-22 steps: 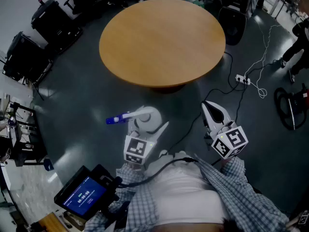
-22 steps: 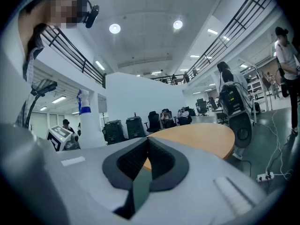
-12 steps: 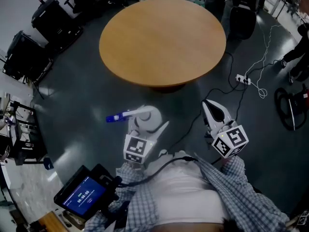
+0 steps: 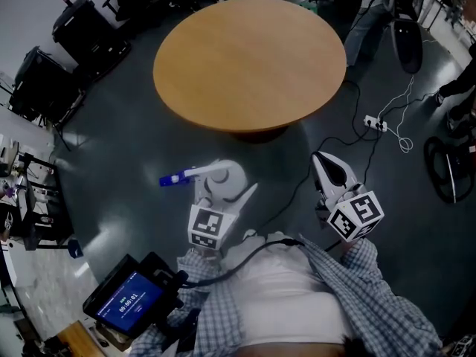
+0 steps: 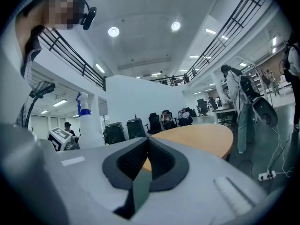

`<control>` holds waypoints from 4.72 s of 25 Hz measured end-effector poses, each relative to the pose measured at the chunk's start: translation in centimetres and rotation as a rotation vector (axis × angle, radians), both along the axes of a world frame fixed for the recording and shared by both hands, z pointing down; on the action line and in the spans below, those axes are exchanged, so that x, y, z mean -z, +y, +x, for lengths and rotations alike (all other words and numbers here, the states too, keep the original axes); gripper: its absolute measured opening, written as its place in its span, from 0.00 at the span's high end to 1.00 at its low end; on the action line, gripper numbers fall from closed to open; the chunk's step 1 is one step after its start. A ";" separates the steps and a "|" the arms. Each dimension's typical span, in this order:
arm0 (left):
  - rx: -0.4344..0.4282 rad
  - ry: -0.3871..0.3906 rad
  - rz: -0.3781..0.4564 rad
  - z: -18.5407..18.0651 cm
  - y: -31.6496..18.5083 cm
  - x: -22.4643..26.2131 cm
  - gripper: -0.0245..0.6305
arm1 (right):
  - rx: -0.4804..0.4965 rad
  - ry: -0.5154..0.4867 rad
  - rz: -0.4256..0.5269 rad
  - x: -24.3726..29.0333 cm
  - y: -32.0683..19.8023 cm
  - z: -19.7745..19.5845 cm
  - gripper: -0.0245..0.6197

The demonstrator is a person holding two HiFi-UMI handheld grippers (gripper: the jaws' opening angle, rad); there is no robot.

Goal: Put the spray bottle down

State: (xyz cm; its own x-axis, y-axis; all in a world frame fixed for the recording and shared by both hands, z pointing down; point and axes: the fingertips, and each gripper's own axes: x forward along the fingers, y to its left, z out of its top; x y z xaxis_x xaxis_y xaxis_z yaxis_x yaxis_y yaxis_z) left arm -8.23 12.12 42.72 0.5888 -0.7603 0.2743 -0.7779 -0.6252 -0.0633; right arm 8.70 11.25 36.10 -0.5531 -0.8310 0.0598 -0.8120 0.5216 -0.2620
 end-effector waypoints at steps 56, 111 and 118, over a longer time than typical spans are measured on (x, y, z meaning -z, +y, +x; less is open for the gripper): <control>-0.074 0.065 0.035 3.9 -32.9 -2.7 0.32 | -0.018 0.104 -0.066 -3.2 -27.2 3.1 0.96; 0.035 0.038 -0.066 5.2 -48.3 -13.5 0.27 | 0.033 0.124 -0.237 -9.5 -33.8 7.1 0.96; 0.039 0.033 -0.012 2.8 -44.3 -10.1 0.29 | 0.053 0.115 -0.205 -9.0 -32.9 4.4 0.96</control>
State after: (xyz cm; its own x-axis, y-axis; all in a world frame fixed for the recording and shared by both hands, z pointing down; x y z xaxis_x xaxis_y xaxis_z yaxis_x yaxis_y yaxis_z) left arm -5.42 -32.19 52.85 0.5677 -0.7797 0.2642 -0.8033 -0.5949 -0.0297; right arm 13.07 -21.66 45.12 -0.5756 -0.7648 0.2894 -0.8154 0.5098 -0.2743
